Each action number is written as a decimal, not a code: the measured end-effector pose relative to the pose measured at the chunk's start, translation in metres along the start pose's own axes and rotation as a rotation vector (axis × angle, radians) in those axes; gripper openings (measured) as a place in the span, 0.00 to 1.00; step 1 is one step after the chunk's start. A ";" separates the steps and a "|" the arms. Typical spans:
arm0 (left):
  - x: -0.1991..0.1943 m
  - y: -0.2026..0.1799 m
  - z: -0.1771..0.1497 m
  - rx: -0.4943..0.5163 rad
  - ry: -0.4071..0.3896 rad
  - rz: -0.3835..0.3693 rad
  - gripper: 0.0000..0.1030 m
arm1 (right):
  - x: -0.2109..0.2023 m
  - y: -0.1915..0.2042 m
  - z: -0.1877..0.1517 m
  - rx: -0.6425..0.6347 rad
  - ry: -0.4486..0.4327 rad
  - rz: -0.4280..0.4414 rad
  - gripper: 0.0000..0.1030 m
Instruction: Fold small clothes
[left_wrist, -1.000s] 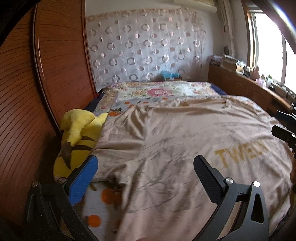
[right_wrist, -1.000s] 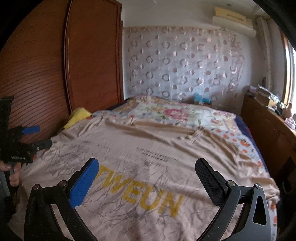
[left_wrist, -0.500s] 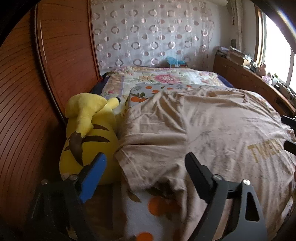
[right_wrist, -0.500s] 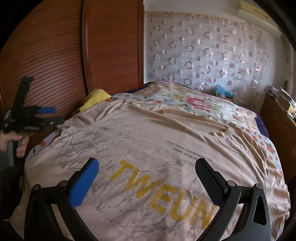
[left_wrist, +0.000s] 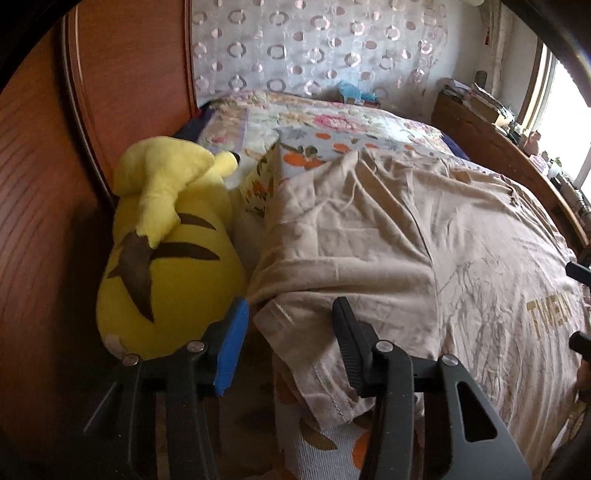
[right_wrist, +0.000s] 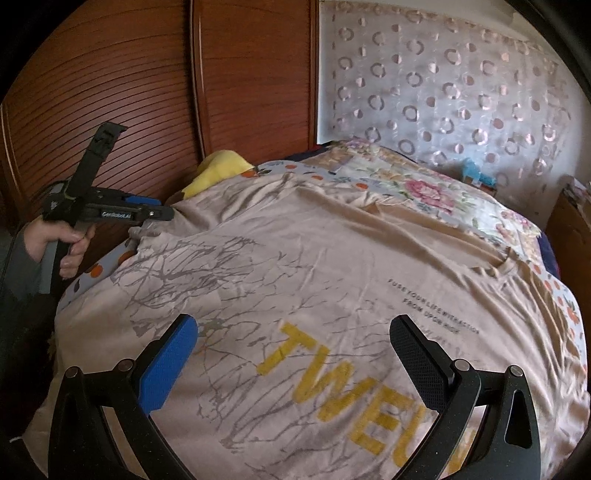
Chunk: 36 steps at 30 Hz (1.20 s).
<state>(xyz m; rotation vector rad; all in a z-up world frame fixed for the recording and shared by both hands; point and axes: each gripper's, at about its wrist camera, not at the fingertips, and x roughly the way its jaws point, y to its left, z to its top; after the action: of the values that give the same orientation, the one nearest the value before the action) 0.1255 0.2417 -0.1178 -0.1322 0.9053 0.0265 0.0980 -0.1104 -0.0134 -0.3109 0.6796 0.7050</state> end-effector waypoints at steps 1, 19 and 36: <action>0.000 0.001 0.000 -0.007 0.004 -0.016 0.43 | 0.000 0.001 -0.001 -0.003 0.003 0.000 1.00; -0.044 -0.042 0.020 0.124 -0.116 0.024 0.03 | -0.024 -0.011 -0.008 0.033 -0.061 -0.047 1.00; -0.100 -0.135 0.026 0.232 -0.261 -0.102 0.20 | -0.016 -0.012 -0.018 0.101 -0.084 -0.087 1.00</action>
<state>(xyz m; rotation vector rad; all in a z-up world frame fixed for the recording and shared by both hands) 0.0950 0.1145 -0.0098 0.0412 0.6349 -0.1525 0.0886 -0.1353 -0.0159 -0.2156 0.6162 0.5953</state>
